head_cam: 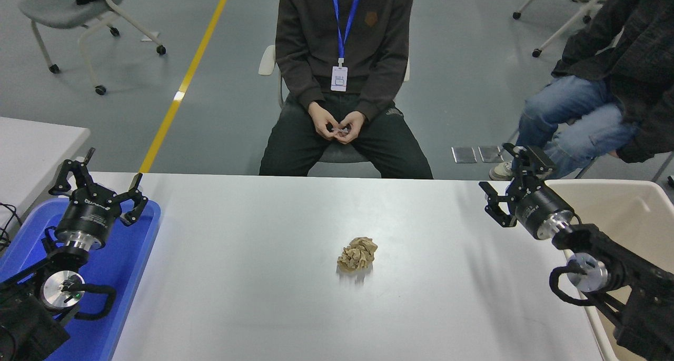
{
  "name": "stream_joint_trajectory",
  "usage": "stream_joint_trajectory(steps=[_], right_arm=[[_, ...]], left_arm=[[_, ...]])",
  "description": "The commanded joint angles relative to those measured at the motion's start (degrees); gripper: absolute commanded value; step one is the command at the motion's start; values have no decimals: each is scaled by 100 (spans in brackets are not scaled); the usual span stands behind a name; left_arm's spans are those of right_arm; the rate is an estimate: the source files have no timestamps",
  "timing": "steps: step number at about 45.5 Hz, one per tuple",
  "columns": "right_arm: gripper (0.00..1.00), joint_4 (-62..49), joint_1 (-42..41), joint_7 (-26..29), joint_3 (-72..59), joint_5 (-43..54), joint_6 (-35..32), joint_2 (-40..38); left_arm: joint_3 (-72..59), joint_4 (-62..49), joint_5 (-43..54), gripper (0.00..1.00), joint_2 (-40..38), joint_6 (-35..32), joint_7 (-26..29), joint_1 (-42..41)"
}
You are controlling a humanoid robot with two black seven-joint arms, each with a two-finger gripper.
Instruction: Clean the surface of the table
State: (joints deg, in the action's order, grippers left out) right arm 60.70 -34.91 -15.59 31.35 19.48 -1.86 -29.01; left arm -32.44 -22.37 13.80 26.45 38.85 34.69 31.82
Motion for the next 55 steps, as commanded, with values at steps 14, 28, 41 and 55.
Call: stream_joint_trajectory(steps=[14,28,41,55], right_arm=[[100,891,-165,1049,-420,1225,397,492],[100,355,-253,1357,-481,1269,353,1283],[100,417,-183,1419,-516,1295,256,1433],[100,390,-1843,3412,-2448,1436,238,1442]], left_arm=[[1,-4,0,100,0,0,2,0],[1,4,0,100,0,0,2,0],[1,4,0,100,0,0,-6,0],[1,4,0,100,0,0,-6,0]])
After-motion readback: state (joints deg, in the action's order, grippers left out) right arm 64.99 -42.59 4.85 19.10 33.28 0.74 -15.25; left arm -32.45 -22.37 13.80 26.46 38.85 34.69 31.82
